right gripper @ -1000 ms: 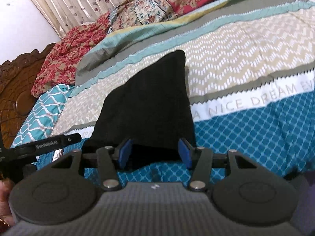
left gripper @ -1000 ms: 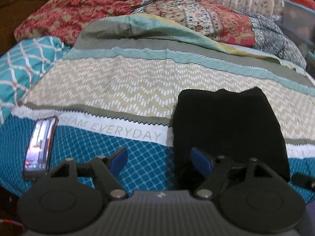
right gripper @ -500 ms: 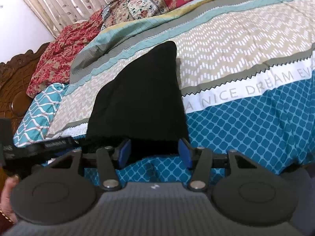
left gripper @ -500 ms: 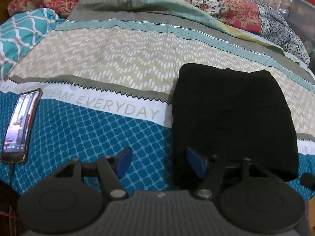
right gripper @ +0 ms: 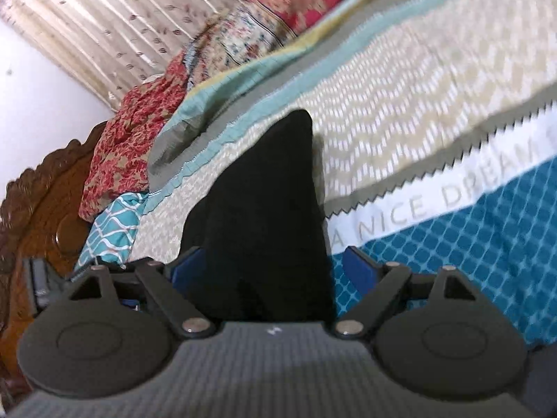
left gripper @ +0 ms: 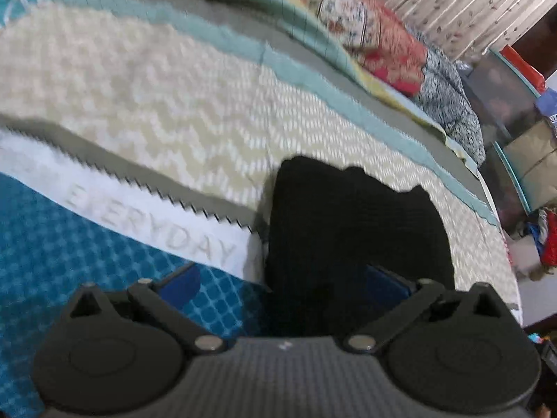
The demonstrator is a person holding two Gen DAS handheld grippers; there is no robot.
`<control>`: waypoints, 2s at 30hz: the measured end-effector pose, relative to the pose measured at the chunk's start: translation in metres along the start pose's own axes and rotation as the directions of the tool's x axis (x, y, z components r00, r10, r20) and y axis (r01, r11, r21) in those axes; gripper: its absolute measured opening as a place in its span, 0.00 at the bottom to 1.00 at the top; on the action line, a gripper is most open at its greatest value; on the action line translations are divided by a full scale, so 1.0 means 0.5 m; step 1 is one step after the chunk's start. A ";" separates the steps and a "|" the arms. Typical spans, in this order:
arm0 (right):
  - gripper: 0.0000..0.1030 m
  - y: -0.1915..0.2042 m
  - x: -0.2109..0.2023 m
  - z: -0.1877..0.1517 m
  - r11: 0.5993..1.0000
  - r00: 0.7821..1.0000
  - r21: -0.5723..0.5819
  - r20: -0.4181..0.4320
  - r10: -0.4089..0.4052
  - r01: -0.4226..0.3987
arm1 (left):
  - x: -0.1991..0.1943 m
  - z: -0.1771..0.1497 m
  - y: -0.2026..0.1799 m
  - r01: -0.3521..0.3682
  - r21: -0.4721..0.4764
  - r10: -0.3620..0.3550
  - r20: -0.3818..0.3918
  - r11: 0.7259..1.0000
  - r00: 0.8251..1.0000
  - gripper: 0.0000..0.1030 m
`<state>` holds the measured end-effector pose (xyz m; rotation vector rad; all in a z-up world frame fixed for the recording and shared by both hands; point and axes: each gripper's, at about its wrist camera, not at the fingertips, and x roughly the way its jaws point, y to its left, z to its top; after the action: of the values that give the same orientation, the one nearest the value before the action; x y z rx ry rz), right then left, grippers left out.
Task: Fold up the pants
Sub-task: 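Press the folded pants flat with both grippers, then grasp the folded black pants bundle with both grippers and lift it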
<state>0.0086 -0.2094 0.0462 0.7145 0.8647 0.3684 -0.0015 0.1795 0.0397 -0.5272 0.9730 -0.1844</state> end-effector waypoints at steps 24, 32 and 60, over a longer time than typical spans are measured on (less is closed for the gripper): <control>1.00 -0.023 0.108 -0.019 0.985 0.980 0.037 -0.105 0.171 -0.168 | 0.112 -0.055 -0.008 0.142 0.047 -0.139 -0.066 0.989 0.988 1.00; 1.00 -0.018 0.127 -0.004 0.986 0.980 0.099 -0.137 0.144 -0.131 | 0.111 -0.061 -0.013 0.138 0.065 -0.135 -0.052 0.988 0.990 1.00; 1.00 -0.021 0.136 0.015 0.984 0.974 0.136 -0.175 0.141 -0.118 | 0.117 -0.012 0.009 0.151 -0.130 -0.164 -0.095 0.980 0.982 1.00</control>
<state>0.0560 -0.1819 0.0038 0.8655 1.0249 0.5063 0.0260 0.1594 -0.0083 -0.7137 1.0503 -0.2988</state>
